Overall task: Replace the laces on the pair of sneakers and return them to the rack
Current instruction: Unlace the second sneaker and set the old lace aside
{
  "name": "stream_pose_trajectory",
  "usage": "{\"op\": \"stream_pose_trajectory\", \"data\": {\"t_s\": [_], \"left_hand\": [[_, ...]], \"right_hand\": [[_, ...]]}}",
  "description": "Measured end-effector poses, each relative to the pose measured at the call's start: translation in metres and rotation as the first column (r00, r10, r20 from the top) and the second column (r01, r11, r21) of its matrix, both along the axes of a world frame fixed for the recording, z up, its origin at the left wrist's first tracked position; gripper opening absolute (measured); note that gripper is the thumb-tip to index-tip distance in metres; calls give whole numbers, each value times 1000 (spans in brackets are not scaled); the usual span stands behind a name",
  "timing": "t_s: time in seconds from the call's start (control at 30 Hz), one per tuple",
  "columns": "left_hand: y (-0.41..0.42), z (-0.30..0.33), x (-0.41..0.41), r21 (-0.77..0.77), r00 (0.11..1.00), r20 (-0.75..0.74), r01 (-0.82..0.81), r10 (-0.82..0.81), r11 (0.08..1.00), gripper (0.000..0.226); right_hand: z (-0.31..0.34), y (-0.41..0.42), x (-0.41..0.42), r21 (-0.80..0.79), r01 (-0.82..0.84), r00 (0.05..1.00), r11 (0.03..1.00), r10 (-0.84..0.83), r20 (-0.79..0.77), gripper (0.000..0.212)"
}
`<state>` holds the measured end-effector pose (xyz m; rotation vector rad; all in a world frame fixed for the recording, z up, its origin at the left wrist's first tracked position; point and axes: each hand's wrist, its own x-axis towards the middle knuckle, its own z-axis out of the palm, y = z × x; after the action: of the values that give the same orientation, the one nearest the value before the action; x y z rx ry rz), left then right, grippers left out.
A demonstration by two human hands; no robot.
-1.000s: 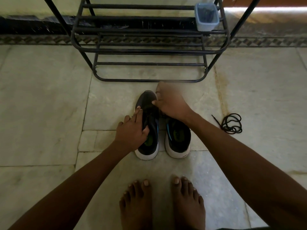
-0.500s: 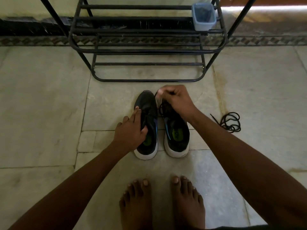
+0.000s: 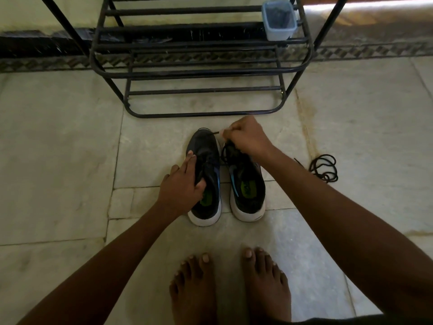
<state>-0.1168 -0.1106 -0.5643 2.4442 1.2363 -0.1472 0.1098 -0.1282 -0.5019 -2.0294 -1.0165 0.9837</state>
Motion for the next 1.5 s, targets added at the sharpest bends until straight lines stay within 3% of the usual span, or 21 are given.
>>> {"op": "stream_pose_trajectory", "data": {"t_s": [0.1, 0.17, 0.27, 0.33, 0.47, 0.57, 0.7, 0.8, 0.9, 1.0, 1.07, 1.13, 1.2, 1.3, 1.43, 1.5], "left_hand": [[6, -2, -4, -167, 974, 173, -116, 145, 979, 87], [10, 1, -6, -254, 907, 330, -181, 261, 950, 81], [14, 10, -2, -287, 779, 547, -169, 306, 943, 45], [20, 14, 2, -242, 740, 615, -151, 272, 958, 23], [38, 7, 4, -224, 820, 544, -65, 180, 973, 13], [48, 5, 8, -215, 873, 477, 0, 105, 977, 17], [51, 9, 18, -220, 904, 420, 17, 78, 975, 11], [51, 11, 23, -267, 904, 415, 9, 107, 964, 10], [50, 13, 27, -404, 901, 365, -72, 233, 912, 9], [54, 15, 27, -659, 833, 329, -135, 445, 740, 20], [61, 20, 24, -853, 689, 282, -139, 668, 503, 19], [65, 26, 18, -944, 632, 225, -48, 742, 327, 12], [66, 28, 13, -947, 648, 266, 37, 714, 320, 17], [64, 15, 3, -941, 599, 305, 72, 740, 330, 34], [58, 9, -4, -934, 546, 323, 53, 773, 353, 26], [55, 10, -2, -914, 521, 346, 1, 780, 405, 22]], "right_hand": [[-9, -2, -8, -112, -89, 944, 990, 120, 307, 33], [-7, -9, -17, -151, -89, 881, 984, 148, 449, 26], [-1, -26, -32, -87, -106, 788, 991, 137, 600, 18], [4, -33, -42, -57, -144, 778, 988, 149, 610, 16], [6, -47, -68, -159, -243, 720, 957, 288, 632, 18], [4, -56, -83, -228, -320, 657, 919, 389, 646, 26], [1, -60, -98, -304, -406, 667, 862, 507, 545, 32], [-7, -62, -106, -375, -447, 593, 812, 583, 556, 28], [-11, -62, -107, -409, -447, 583, 795, 606, 541, 29], [-12, -59, -109, -426, -449, 586, 786, 619, 523, 28], [-11, -56, -113, -424, -461, 578, 780, 626, 523, 27], [-10, -54, -115, -436, -468, 555, 768, 640, 531, 27], [-11, -54, -117, -453, -462, 530, 762, 647, 548, 28], [-13, -55, -116, -460, -438, 513, 773, 635, 578, 28], [-6, -57, -118, -426, -398, 518, 813, 582, 627, 22], [-14, -56, -120, -350, -392, 557, 851, 522, 645, 37]]}}
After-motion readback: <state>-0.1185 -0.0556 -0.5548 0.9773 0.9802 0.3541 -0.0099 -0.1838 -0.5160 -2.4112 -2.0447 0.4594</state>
